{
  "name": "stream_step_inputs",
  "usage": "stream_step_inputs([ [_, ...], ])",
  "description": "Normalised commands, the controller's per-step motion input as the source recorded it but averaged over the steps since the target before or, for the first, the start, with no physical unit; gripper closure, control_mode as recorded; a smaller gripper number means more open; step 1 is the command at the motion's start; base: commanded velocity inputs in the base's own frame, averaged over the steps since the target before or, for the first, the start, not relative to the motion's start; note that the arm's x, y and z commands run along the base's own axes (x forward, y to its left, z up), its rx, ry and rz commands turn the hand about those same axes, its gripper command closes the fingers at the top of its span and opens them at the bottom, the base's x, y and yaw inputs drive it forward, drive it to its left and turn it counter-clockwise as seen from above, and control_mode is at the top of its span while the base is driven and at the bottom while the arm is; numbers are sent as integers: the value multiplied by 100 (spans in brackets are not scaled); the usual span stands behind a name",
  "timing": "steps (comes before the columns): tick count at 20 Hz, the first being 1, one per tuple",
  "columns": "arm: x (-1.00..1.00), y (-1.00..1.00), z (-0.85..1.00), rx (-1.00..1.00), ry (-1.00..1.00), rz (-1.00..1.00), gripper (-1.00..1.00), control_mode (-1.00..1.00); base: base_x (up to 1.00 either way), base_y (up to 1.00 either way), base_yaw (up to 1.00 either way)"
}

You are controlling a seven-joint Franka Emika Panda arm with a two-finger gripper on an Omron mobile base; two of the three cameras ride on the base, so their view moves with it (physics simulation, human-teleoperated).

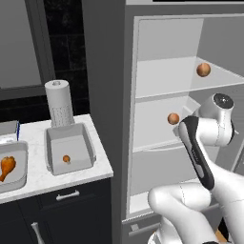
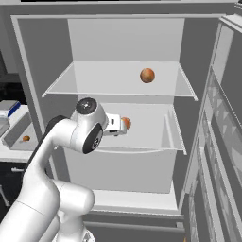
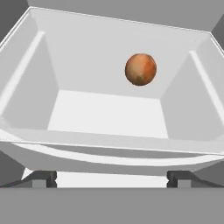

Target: Place one onion and one chicken drumstick in each tupperware on the nearby counter, to pack two identical lunches.

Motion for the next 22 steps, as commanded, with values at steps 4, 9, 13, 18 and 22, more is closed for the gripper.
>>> stream_step_inputs([
  [4, 43, -6, -2, 0, 0, 0, -100, -100, 0, 0, 0],
  [9, 34, -9, -9, 0, 0, 0, -100, -100, 0, 0, 0],
  [13, 31, -9, -18, 0, 0, 0, -100, -100, 0, 0, 0],
  [18, 20, -6, -20, 0, 0, 0, -100, -100, 0, 0, 0],
  [22, 23, -4, -6, 0, 0, 0, -100, -100, 0, 0, 0],
])
